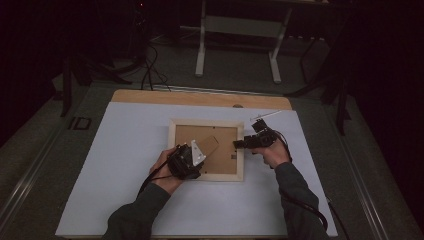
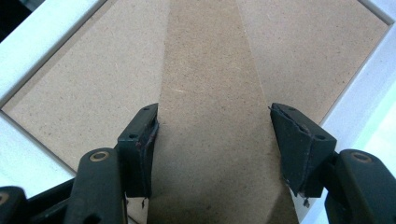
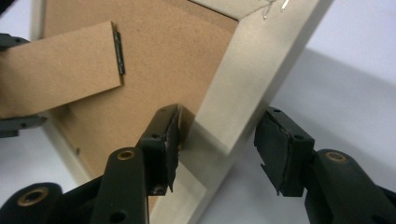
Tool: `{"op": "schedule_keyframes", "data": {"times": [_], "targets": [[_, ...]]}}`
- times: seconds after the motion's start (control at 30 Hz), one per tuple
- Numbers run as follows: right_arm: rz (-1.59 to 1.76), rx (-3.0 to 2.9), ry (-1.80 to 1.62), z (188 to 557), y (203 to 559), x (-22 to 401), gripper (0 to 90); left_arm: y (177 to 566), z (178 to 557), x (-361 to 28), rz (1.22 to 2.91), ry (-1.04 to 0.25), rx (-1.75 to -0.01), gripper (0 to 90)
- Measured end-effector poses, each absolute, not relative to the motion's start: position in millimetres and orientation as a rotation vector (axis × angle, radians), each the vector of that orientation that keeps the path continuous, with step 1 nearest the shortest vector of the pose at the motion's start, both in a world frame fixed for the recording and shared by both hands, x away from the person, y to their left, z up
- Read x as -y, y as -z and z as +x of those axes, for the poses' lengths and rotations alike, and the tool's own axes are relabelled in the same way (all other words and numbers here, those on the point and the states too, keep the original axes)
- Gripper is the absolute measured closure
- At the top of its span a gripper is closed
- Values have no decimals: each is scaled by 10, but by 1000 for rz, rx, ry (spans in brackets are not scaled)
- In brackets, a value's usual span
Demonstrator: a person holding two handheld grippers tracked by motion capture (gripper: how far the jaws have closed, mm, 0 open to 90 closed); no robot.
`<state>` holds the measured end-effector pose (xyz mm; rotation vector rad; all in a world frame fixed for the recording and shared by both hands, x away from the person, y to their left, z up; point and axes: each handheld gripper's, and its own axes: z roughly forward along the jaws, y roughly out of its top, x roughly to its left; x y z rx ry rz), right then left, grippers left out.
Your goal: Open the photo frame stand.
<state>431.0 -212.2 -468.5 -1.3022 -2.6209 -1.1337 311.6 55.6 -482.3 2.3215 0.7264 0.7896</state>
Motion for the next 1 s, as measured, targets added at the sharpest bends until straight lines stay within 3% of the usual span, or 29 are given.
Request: {"op": "schedule_keyframes", "data": {"times": [0.3,0.6,0.73,0.8,0.83,1.0], "targets": [[-1303,2569,1136,4287,4651,2173,550,4850,3106,-599,2309,-792,-700,382],[-1320,2590,1162,4228,4636,2165,552,4842,3176,-639,2317,-685,-727,369],[-1325,2607,1173,4199,4623,2156,552,4789,3321,-770,2245,-420,-823,355],[-1324,2610,1173,4193,4619,2154,552,4782,3353,-802,2236,-375,-837,367],[-1325,2613,1176,4187,4616,2152,552,4764,3395,-855,2217,-294,-846,367],[-1325,2628,1192,4152,4603,2148,552,4764,3410,-852,2242,-239,-833,451]]}}
